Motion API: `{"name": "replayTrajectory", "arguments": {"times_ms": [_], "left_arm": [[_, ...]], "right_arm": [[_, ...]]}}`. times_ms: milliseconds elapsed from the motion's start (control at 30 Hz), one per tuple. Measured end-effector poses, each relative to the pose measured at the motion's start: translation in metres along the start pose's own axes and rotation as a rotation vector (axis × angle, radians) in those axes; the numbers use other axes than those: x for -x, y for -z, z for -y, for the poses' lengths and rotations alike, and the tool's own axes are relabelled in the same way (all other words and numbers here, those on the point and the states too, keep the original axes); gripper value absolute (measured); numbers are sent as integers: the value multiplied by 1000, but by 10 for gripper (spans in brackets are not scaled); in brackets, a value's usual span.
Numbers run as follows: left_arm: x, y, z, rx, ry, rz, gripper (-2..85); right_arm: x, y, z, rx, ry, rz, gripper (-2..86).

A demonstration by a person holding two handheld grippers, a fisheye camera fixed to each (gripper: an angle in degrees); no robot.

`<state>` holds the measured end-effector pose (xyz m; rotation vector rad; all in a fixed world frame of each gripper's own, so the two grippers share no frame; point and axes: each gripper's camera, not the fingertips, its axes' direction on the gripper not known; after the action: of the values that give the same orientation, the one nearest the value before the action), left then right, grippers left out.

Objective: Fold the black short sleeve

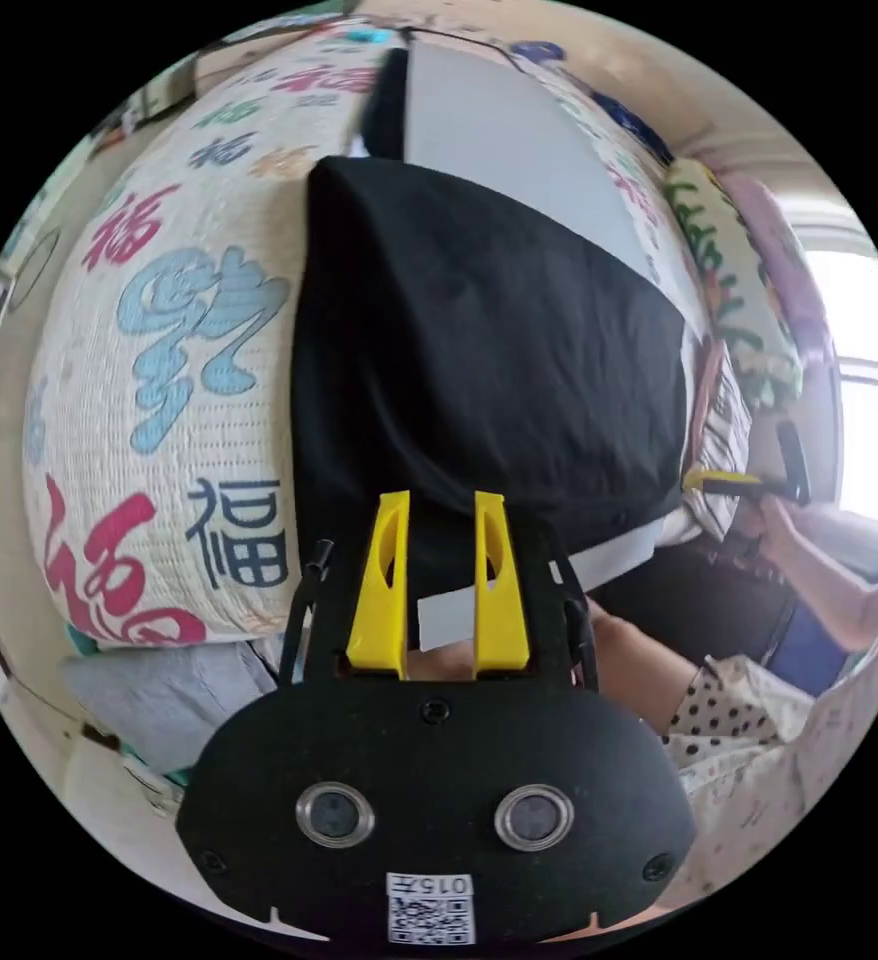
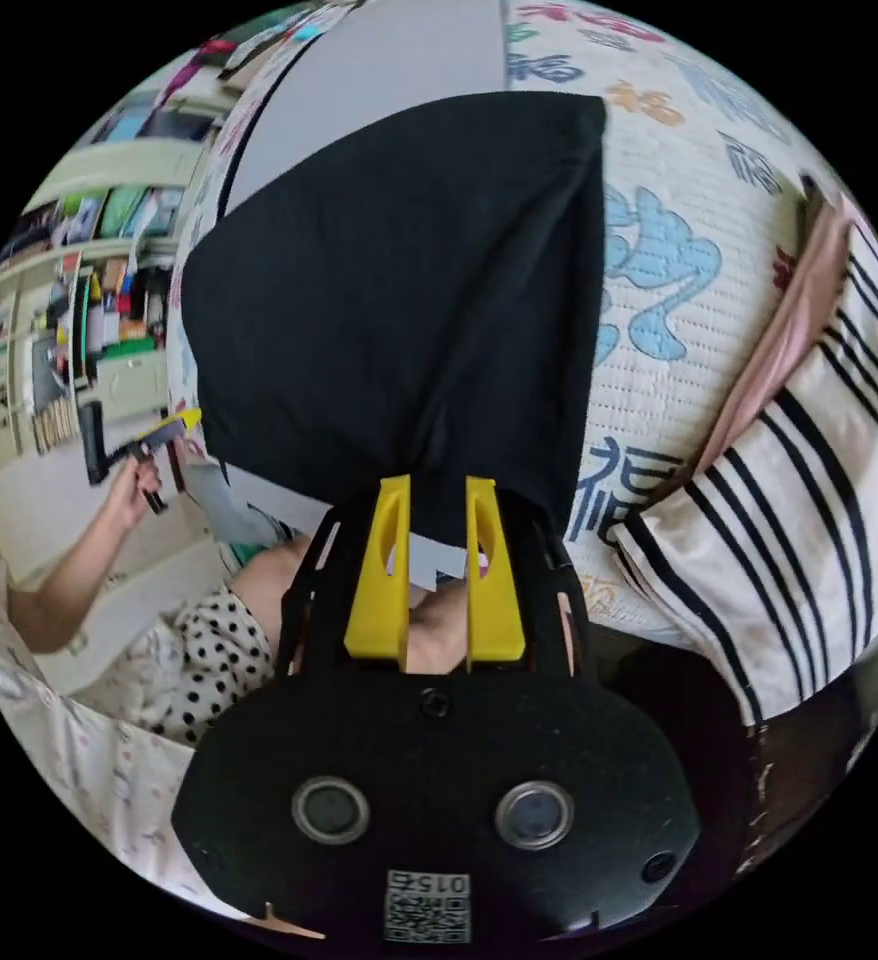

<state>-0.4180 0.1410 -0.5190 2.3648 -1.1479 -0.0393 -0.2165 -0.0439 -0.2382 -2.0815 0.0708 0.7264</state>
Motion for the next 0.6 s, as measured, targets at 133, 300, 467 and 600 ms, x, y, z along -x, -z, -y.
{"name": "replayTrajectory", "arguments": {"times_ms": [133,300,467,600], "left_arm": [[50,-16,-22,-41,245,-80,106],[86,-21,-50,-105,418,-143,70],[103,-11,-76,-151,386,-247,6],[102,5,-93,-157,334,-202,-1]], "right_arm": [[-48,5,34,-80,-170,176,70],[-68,-7,78,-62,-164,215,30],[-116,13,91,-210,-272,268,1],[-160,10,84,-343,-459,413,3]]}}
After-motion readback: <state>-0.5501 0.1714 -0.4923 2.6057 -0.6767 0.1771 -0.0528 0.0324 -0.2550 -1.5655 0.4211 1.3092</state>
